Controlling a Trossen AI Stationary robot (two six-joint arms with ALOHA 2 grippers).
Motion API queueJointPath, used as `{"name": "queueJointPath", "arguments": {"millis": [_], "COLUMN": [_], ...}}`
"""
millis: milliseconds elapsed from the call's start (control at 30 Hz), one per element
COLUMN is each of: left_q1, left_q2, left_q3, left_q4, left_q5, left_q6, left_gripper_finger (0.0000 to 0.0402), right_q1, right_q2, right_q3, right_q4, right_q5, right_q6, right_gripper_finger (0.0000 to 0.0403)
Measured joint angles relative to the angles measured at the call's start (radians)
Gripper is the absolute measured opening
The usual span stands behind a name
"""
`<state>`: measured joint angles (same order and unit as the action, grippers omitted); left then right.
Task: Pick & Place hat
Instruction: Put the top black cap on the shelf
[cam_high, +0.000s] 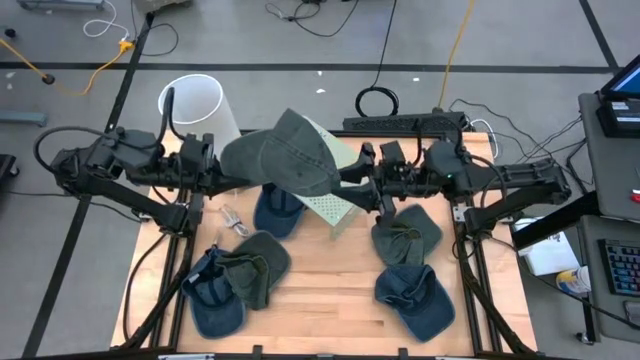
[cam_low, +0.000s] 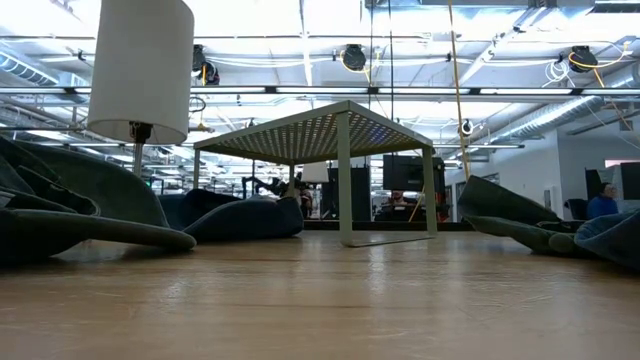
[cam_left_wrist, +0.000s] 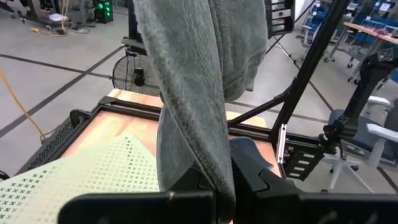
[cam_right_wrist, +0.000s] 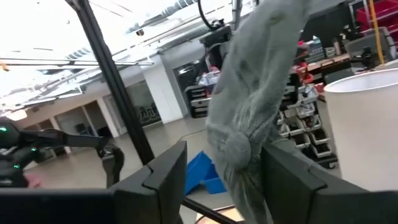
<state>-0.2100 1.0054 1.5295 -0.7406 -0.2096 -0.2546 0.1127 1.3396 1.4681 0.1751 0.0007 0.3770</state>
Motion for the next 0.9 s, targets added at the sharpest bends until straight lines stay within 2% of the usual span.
{"name": "queueJointPath", "arguments": {"millis": [100, 233, 300, 500, 633, 733, 900], "left_q1": [0.0, 0.0, 0.0, 0.001, 0.001, 0.001, 0.001], "left_q2": [0.001, 0.011, 0.016, 0.014, 0.007, 0.0, 0.0], "left_q3": [0.0, 0.0, 0.0, 0.0, 0.0, 0.0, 0.0], "left_q4": [0.0, 0.0, 0.002, 0.005, -0.007, -0.031, -0.045], "left_q5": [0.0, 0.0, 0.0, -0.02, -0.086, -0.154, -0.196], "left_q6": [-0.019, -0.02, -0.021, -0.036, -0.036, -0.039, -0.039], "left_gripper_finger": [0.0007, 0.0007, 0.0011, 0.0075, 0.0132, 0.0175, 0.0226], "right_q1": [0.007, 0.007, 0.007, 0.019, 0.027, 0.049, 0.1], "right_q2": [0.0, 0.0, 0.0, -0.017, -0.05, -0.066, -0.064], "right_q3": [0.0, 0.0, 0.0, -0.001, -0.001, -0.001, -0.001], "right_q4": [0.004, 0.024, 0.043, 0.098, 0.101, 0.098, 0.099], "right_q5": [0.003, 0.002, 0.002, 0.003, 0.076, 0.168, 0.43], "right_q6": [0.003, 0.044, 0.051, 0.06, 0.104, 0.116, 0.172], "right_gripper_finger": [0.0135, 0.0045, 0.0021, 0.0021, 0.0021, 0.0021, 0.0021]}}
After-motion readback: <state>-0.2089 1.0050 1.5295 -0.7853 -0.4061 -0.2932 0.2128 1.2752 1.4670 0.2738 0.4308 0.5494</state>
